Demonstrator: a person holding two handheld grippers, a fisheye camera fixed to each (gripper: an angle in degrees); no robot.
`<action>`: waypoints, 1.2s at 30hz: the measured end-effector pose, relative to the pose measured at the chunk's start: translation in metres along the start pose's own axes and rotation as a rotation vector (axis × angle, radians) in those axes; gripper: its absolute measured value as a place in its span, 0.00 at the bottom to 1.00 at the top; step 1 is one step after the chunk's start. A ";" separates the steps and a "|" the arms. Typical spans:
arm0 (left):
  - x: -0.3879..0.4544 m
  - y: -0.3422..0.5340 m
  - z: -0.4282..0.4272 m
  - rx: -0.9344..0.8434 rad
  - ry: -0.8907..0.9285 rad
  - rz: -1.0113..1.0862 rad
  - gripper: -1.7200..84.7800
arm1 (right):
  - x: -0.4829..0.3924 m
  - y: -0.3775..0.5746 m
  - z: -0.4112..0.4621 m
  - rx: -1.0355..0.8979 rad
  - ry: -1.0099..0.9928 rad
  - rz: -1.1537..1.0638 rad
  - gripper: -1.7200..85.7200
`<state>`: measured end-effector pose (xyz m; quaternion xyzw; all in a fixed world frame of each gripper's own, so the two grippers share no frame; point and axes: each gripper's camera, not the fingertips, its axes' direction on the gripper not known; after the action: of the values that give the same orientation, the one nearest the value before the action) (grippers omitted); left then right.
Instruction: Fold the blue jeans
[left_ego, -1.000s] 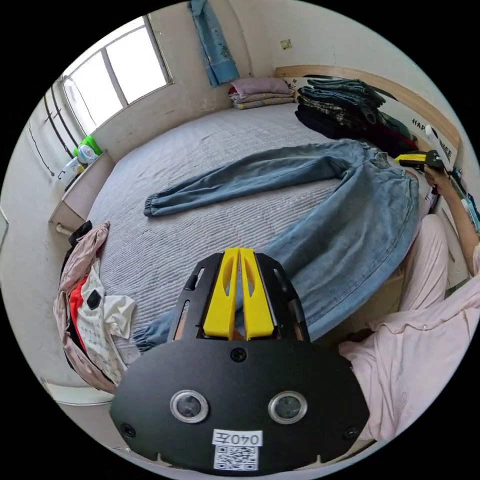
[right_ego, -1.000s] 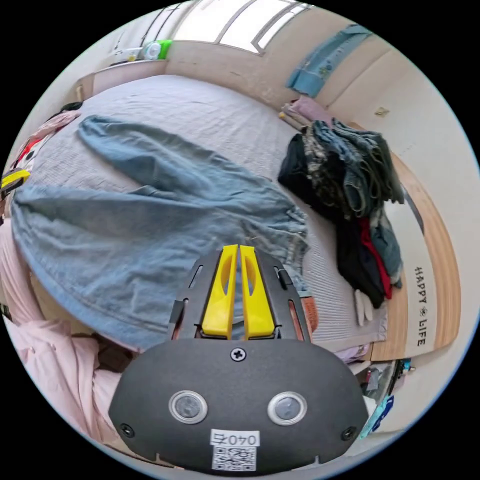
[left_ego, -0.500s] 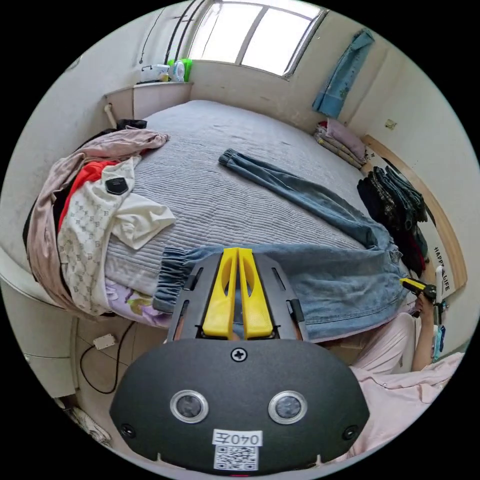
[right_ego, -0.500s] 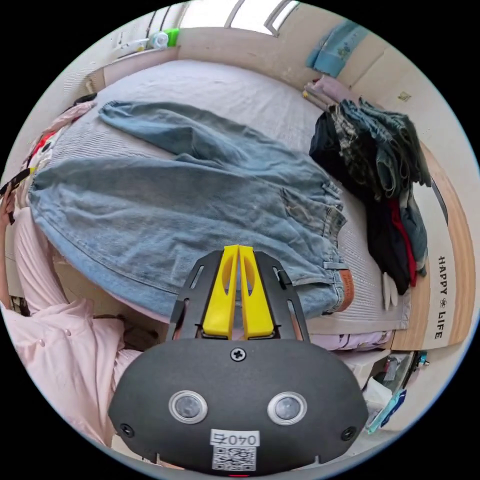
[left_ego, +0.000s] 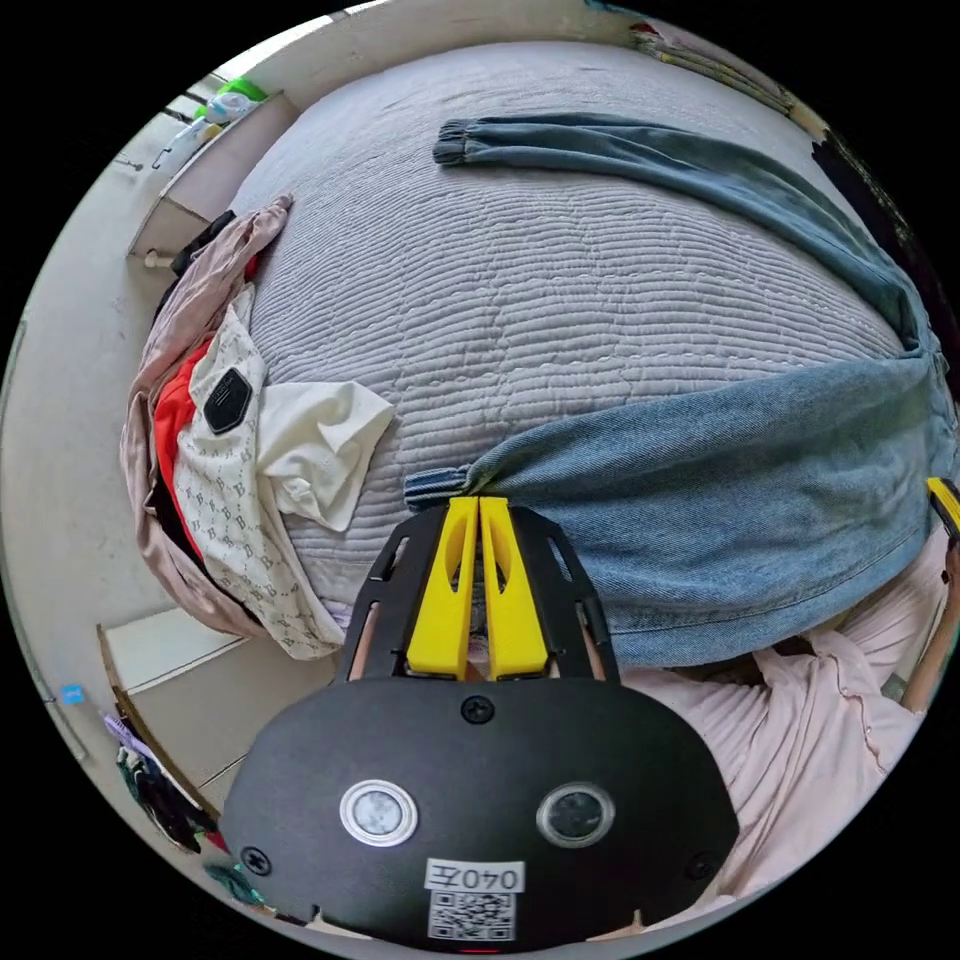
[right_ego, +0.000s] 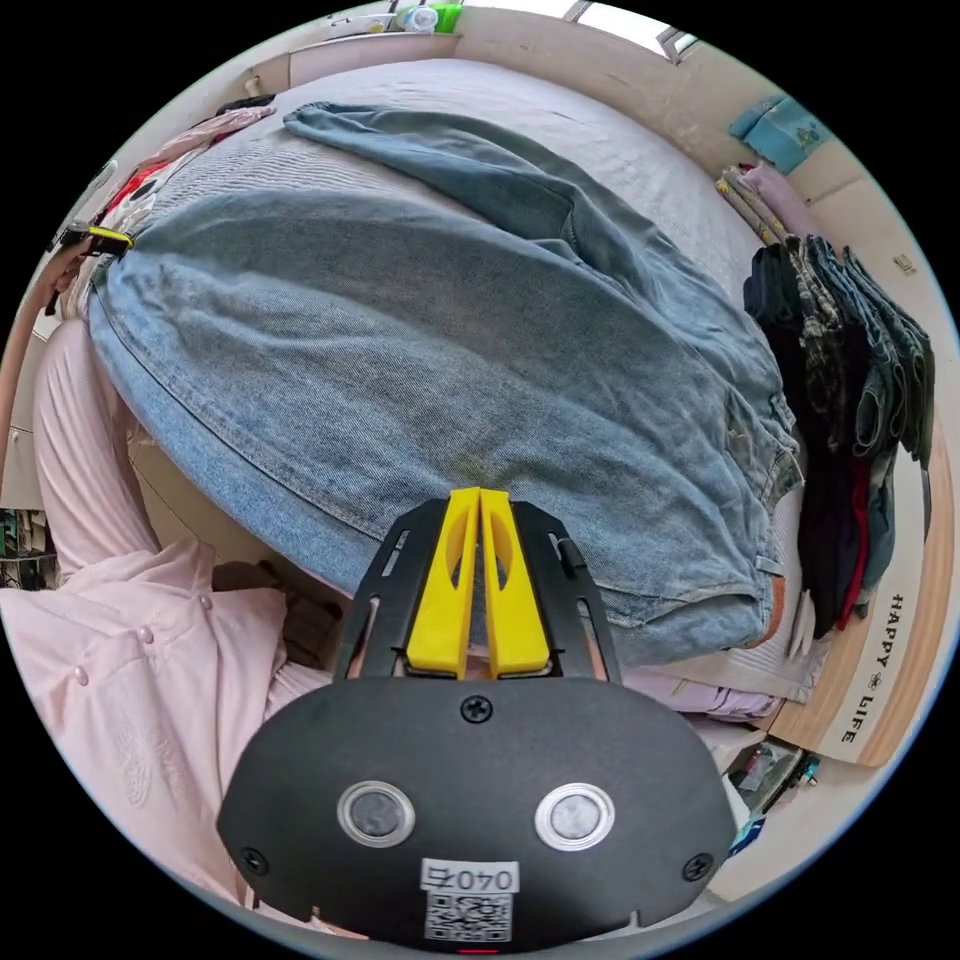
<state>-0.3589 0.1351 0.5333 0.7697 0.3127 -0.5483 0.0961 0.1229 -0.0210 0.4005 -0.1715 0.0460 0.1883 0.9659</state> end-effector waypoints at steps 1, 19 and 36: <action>-0.002 -0.002 0.002 -0.017 0.011 0.030 0.01 | 0.001 0.001 0.002 0.017 0.000 -0.001 0.01; -0.082 0.139 -0.015 0.285 0.055 -0.133 0.01 | 0.036 0.039 0.001 0.260 -0.002 0.031 0.01; -0.193 0.221 0.055 0.322 0.365 -0.275 0.06 | 0.081 -0.007 0.062 0.137 -0.318 -0.055 0.01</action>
<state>-0.3112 -0.1381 0.6435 0.8115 0.3351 -0.4509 -0.1606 0.2022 0.0229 0.4484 -0.0744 -0.0993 0.1828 0.9753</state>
